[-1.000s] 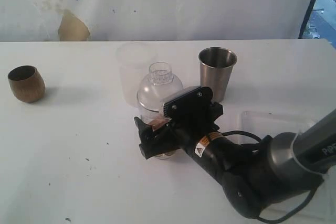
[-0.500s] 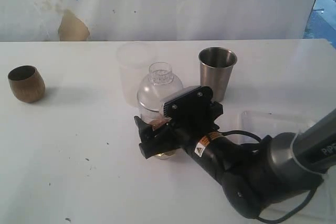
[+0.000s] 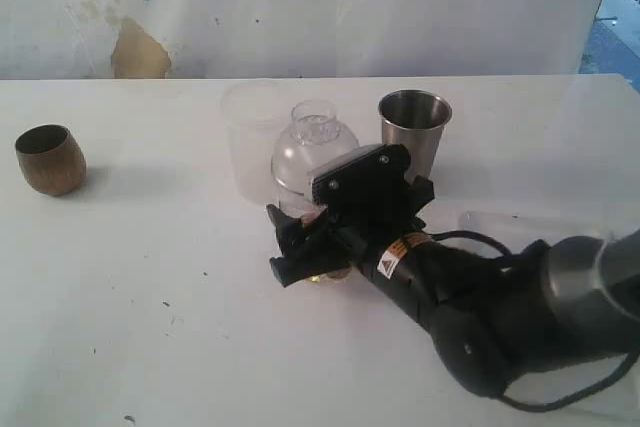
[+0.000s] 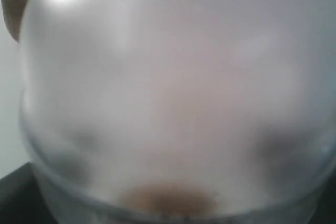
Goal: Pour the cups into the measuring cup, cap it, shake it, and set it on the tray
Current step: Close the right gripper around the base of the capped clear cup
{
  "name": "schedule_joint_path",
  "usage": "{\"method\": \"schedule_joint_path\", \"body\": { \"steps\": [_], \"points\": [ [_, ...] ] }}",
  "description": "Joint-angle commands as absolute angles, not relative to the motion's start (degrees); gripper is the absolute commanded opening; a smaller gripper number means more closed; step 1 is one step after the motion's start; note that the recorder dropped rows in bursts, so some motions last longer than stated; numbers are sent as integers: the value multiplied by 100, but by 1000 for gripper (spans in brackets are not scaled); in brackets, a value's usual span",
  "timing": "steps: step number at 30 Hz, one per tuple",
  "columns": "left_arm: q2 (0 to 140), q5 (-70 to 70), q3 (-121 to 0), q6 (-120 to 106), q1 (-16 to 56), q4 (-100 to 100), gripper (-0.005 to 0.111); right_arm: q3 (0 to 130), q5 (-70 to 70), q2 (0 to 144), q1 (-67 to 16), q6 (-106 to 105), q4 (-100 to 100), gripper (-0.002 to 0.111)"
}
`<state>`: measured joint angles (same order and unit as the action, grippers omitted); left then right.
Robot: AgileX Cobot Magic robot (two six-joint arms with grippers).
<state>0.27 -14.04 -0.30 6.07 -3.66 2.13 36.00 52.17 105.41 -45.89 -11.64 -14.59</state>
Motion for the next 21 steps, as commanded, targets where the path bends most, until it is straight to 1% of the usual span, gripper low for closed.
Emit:
{"method": "schedule_joint_path", "body": {
  "steps": [1,2,3,5,6,7,8,9,10,12,14,16,19,21],
  "points": [
    [0,-1393,0,621,-375,202,0,3838,4900,9722,-4128,-715,-1353,0],
    [0,-1393,0,621,-375,202,0,3873,4820,9674,-4128,-453,-894,0],
    [0,-1393,0,621,-375,202,0,3966,4406,9648,-4303,-426,-45,0],
    [0,-1393,0,621,-375,202,0,4026,4004,9648,-4464,-700,-342,0],
    [0,-1393,0,621,-375,202,0,4011,4082,9648,-4475,-947,-735,0],
    [0,-1393,0,621,-375,202,0,3976,4335,9648,-4398,-1085,-1233,0],
    [0,-1393,0,621,-375,202,0,3920,4797,9648,-4210,-644,-1417,0],
    [0,-1393,0,621,-375,202,0,3920,4835,9648,-4160,-276,-993,0],
    [0,-1393,0,621,-375,202,0,3944,4761,9648,-4160,173,-72,0],
    [0,-1393,0,621,-375,202,0,4001,4478,9648,-4286,255,660,0],
    [0,-1393,0,621,-375,202,0,4016,4334,9636,-4337,-484,-162,0],
    [0,-1393,0,621,-375,202,0,3991,4452,9623,-4259,-784,-1268,0],
    [0,-1393,0,621,-375,202,0,3991,4116,9610,-4351,-745,-79,0],
    [0,-1393,0,621,-375,202,0,3991,4040,9610,-4397,-881,-350,0]
  ]
}}
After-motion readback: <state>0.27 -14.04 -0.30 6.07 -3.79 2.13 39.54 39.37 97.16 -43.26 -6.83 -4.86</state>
